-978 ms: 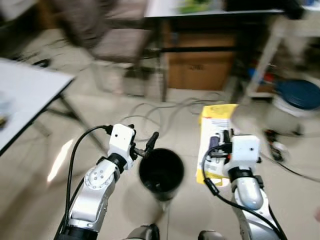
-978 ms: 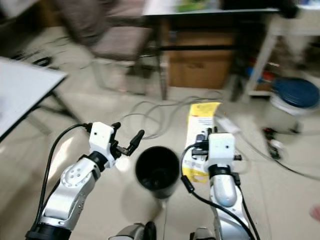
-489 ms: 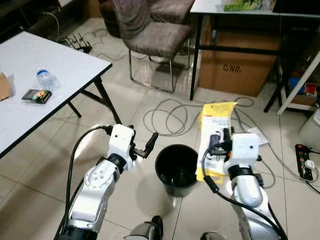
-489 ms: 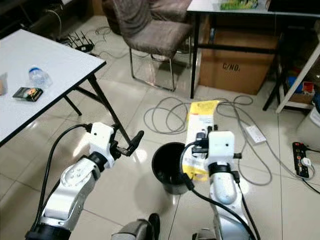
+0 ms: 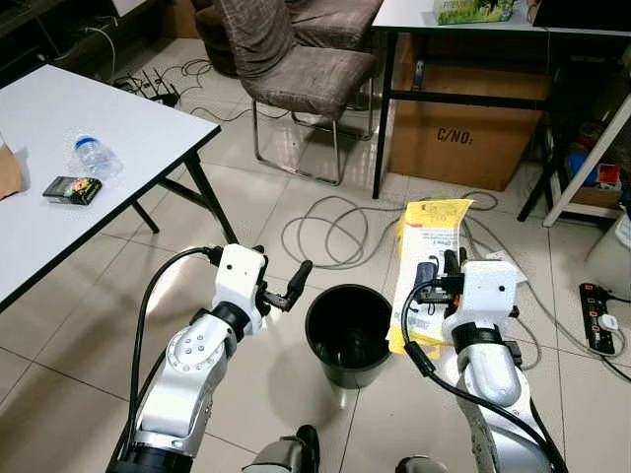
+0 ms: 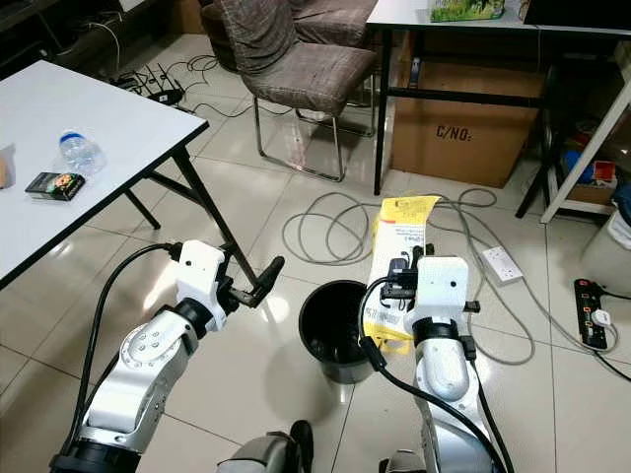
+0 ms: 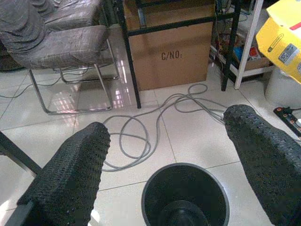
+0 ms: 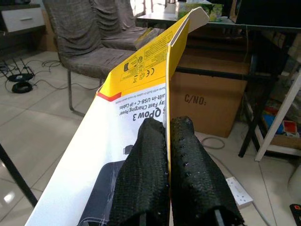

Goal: Picking trash to rubbish bin

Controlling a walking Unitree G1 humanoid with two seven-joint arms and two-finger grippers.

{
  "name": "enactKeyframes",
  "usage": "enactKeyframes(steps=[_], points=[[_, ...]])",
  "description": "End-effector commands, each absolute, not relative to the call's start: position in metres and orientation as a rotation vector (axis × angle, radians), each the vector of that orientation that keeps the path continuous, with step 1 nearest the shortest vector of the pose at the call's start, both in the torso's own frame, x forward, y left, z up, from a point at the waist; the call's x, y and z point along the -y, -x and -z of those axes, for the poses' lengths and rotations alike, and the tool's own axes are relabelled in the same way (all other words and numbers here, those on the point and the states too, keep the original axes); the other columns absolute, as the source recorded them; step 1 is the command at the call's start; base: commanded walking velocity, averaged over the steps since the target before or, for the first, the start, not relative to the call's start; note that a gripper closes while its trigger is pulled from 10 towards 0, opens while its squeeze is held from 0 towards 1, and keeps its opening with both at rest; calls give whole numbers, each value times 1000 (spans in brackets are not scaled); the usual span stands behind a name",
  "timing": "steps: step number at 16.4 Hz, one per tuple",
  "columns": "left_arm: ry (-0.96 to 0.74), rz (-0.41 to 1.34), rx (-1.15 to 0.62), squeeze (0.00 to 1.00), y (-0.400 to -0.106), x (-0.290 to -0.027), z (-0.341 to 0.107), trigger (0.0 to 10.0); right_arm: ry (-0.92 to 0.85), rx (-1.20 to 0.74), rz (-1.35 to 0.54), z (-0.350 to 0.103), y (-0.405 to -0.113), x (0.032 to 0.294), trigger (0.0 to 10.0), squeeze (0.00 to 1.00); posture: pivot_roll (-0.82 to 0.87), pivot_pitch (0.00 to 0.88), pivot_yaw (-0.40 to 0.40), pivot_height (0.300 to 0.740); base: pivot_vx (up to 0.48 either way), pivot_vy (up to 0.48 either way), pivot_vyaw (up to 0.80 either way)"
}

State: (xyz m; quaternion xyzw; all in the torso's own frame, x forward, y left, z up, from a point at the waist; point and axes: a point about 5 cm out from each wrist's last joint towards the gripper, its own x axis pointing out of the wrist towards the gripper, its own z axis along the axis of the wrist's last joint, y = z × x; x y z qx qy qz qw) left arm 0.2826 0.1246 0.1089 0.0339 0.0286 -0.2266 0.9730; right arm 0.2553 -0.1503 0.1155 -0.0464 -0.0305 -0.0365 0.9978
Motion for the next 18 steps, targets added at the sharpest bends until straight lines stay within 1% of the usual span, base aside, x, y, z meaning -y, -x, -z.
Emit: enactKeyframes(steps=[1, 18], points=[[-87, 452, -62, 0, -284, -127, -110, 10000, 82, 63, 70, -115, -255, 148, 10000, 0, -42, 147, 120, 740, 0, 0, 0], [-93, 447, -71, 0, -284, -129, -110, 10000, 74, 52, 73, -112, -253, 147, 10000, 0, -41, 157, 128, 740, 0, 0, 0]])
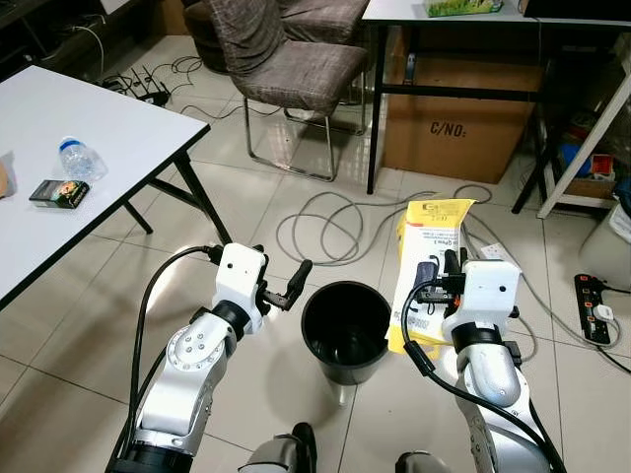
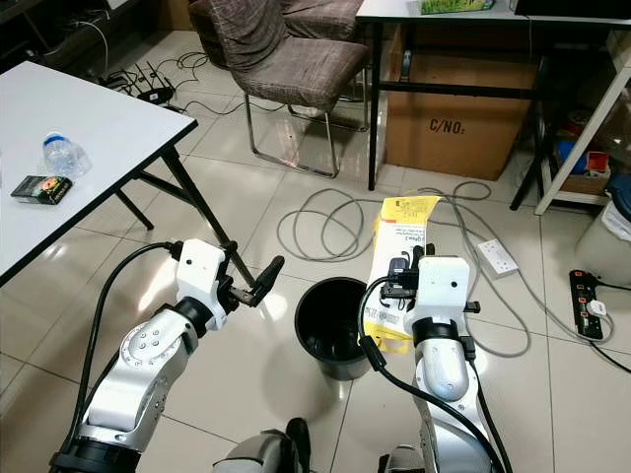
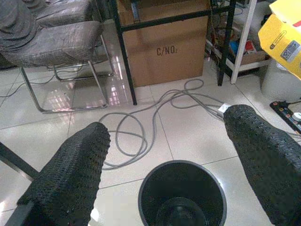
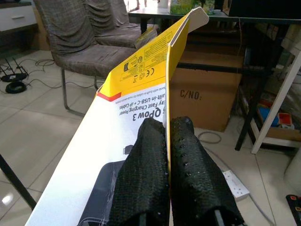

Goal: Picking trash to rubbish bin

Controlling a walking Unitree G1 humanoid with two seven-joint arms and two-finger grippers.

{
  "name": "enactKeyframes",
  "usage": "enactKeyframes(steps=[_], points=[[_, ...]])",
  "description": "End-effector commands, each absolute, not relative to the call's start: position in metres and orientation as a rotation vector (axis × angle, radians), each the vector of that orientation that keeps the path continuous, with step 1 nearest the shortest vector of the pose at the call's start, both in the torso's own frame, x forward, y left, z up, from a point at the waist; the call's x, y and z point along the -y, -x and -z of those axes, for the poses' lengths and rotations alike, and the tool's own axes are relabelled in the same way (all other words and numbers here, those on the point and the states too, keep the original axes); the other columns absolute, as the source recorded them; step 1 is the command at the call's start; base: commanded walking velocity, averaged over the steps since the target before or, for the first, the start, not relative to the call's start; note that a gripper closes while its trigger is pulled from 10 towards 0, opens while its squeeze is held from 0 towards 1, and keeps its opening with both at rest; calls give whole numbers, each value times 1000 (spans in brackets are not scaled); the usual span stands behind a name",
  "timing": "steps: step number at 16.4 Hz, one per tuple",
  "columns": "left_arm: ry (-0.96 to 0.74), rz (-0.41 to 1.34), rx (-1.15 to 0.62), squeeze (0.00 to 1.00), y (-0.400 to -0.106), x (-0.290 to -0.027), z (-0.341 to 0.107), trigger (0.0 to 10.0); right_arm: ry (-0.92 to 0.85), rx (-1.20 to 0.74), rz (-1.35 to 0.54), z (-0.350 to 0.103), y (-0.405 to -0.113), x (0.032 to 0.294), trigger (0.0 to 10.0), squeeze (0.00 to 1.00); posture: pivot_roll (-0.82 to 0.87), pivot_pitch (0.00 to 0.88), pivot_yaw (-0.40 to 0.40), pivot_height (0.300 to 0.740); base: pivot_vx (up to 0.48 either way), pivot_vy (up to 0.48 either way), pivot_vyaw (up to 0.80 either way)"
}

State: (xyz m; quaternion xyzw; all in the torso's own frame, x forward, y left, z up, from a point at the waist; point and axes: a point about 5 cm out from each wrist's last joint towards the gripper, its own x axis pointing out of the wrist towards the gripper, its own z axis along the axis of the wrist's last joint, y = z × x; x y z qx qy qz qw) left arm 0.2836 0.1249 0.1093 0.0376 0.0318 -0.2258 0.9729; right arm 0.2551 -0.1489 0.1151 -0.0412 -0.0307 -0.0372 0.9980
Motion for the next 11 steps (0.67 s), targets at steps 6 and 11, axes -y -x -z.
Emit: enactKeyframes(steps=[6, 11], points=[[-97, 448, -72, 0, -283, -129, -110, 10000, 73, 50, 73, -111, -252, 146, 10000, 0, -41, 161, 131, 740, 0, 0, 0], [-100, 451, -72, 0, -283, -128, -111, 10000, 71, 48, 74, -110, -252, 146, 10000, 0, -40, 163, 135, 740, 0, 0, 0]])
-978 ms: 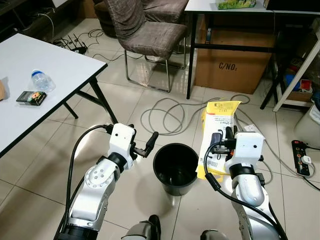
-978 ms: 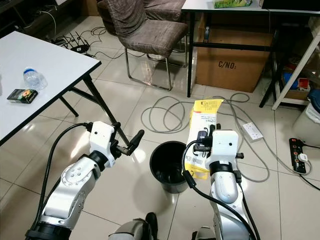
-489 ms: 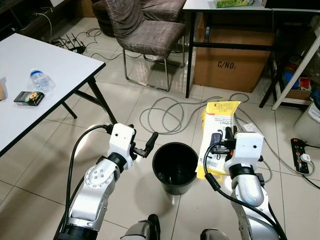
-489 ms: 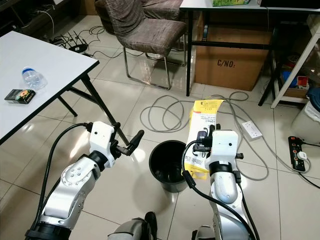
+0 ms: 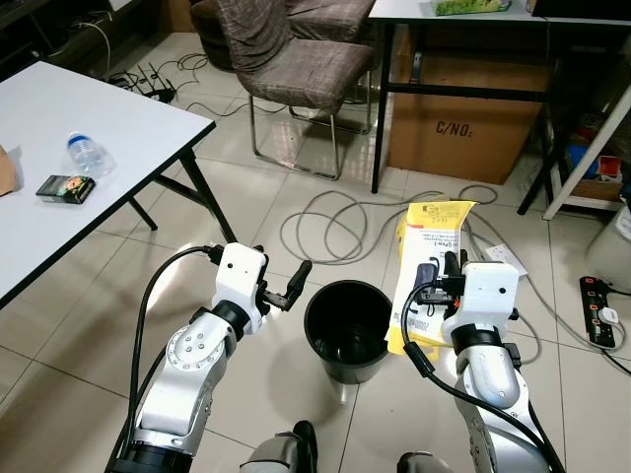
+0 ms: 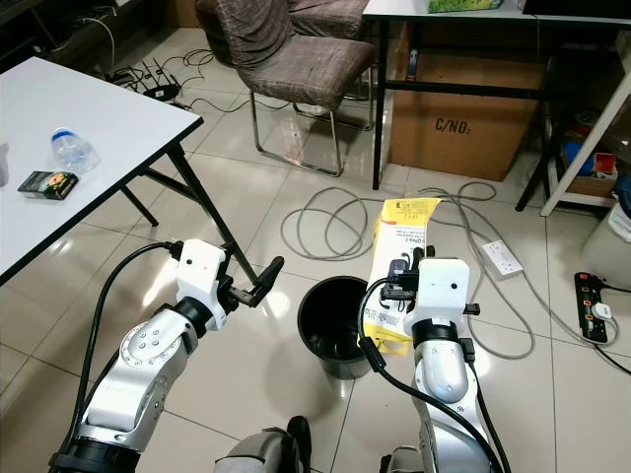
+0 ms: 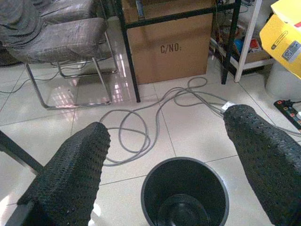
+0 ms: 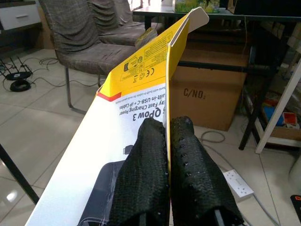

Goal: Picking trash to rubbish bin

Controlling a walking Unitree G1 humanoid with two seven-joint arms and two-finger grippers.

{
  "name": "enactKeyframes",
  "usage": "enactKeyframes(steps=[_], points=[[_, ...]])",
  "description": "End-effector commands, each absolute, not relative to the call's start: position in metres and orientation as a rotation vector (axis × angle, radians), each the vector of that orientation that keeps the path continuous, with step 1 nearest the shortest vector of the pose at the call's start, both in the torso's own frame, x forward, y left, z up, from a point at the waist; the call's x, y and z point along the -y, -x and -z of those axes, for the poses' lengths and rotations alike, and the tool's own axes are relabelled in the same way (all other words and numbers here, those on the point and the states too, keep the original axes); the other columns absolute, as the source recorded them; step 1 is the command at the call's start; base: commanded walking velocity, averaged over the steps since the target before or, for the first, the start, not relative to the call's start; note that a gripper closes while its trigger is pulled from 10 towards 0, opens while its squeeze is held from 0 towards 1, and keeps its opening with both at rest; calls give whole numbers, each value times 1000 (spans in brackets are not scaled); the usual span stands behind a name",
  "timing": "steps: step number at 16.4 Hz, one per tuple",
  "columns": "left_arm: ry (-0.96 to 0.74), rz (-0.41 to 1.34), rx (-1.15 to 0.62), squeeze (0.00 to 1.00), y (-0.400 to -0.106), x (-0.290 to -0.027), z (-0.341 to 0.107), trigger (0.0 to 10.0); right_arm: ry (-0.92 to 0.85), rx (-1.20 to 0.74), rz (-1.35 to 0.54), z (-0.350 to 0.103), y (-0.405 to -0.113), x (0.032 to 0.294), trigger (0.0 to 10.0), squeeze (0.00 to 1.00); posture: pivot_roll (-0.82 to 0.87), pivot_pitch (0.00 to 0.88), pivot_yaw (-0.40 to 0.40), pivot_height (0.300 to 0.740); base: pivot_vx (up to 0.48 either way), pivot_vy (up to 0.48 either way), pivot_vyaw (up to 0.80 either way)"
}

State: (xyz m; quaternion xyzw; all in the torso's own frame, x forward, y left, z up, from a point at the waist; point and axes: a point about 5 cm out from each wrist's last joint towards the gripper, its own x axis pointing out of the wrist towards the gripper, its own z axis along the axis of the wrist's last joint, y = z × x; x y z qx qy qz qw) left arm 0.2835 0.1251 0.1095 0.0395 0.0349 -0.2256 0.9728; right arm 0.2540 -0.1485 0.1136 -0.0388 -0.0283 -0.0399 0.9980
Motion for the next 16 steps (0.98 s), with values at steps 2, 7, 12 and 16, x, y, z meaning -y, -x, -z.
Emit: enactKeyframes(steps=[2, 7, 12, 16], points=[[-100, 453, -73, 0, -283, -128, -111, 10000, 70, 47, 74, -110, -251, 145, 10000, 0, -41, 164, 136, 740, 0, 0, 0], [-102, 454, -73, 0, -283, -128, -112, 10000, 72, 46, 75, -110, -252, 145, 10000, 0, -39, 163, 136, 740, 0, 0, 0], [-102, 453, -74, 0, -283, -128, -112, 10000, 72, 44, 76, -109, -251, 145, 10000, 0, -39, 164, 136, 740, 0, 0, 0], [-101, 455, -74, 0, -282, -127, -112, 10000, 71, 43, 77, -108, -251, 146, 10000, 0, -41, 165, 137, 715, 0, 0, 0]])
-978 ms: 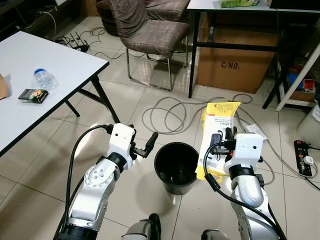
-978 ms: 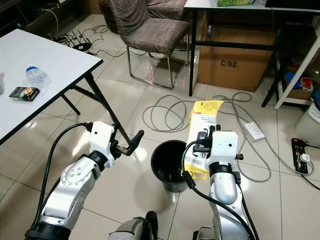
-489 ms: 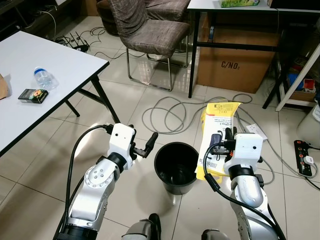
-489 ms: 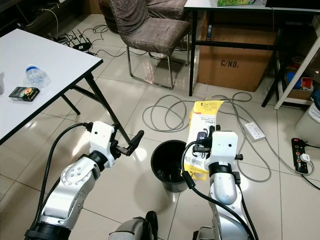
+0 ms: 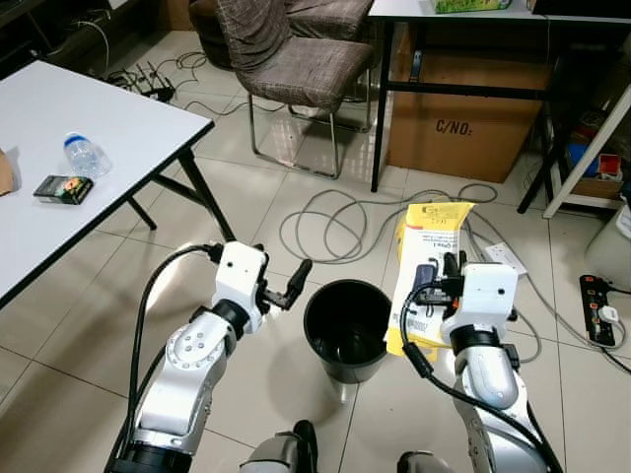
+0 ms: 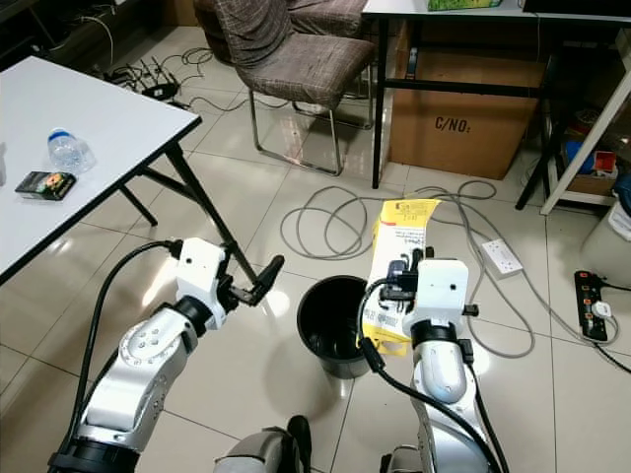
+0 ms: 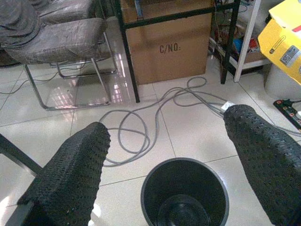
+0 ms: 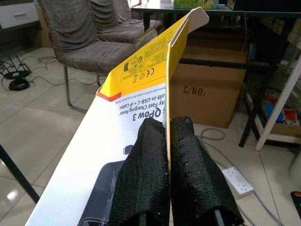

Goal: Picking trash to rubbish bin

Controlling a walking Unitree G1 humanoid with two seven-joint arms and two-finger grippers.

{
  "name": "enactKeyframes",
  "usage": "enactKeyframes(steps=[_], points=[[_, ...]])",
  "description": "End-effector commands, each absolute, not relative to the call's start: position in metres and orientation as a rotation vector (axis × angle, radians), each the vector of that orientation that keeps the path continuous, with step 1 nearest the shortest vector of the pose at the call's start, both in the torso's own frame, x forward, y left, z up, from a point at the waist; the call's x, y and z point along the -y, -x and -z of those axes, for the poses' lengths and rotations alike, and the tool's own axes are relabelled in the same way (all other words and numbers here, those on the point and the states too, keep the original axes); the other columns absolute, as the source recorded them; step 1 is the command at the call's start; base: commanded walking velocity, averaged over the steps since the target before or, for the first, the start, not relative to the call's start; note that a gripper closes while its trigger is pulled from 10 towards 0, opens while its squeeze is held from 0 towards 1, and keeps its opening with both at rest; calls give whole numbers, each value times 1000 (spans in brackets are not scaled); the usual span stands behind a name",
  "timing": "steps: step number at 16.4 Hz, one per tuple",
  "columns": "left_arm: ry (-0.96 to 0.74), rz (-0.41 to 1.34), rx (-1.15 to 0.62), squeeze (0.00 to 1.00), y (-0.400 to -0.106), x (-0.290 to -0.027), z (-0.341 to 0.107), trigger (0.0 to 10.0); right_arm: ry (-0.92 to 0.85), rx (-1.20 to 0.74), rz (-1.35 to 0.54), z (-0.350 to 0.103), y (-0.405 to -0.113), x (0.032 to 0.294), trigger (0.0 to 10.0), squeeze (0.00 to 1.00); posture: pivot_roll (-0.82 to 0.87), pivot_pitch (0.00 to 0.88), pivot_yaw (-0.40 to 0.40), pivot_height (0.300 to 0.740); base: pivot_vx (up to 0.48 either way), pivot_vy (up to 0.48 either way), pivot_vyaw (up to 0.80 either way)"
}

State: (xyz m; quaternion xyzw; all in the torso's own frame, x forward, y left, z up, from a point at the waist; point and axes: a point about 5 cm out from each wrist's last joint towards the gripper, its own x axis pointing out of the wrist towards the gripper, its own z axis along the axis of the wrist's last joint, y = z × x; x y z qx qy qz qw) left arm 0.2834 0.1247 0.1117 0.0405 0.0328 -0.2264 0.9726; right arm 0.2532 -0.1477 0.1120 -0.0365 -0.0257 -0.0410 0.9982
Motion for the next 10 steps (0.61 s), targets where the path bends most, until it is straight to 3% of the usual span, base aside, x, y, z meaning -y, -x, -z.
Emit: enactKeyframes(steps=[1, 10], points=[[-101, 456, -74, 0, -282, -127, -112, 10000, 71, 42, 79, -108, -250, 146, 10000, 0, -41, 165, 138, 700, 0, 0, 0], [-104, 458, -78, 0, -282, -127, -112, 10000, 70, 42, 78, -108, -250, 146, 10000, 0, -40, 165, 139, 630, 0, 0, 0]])
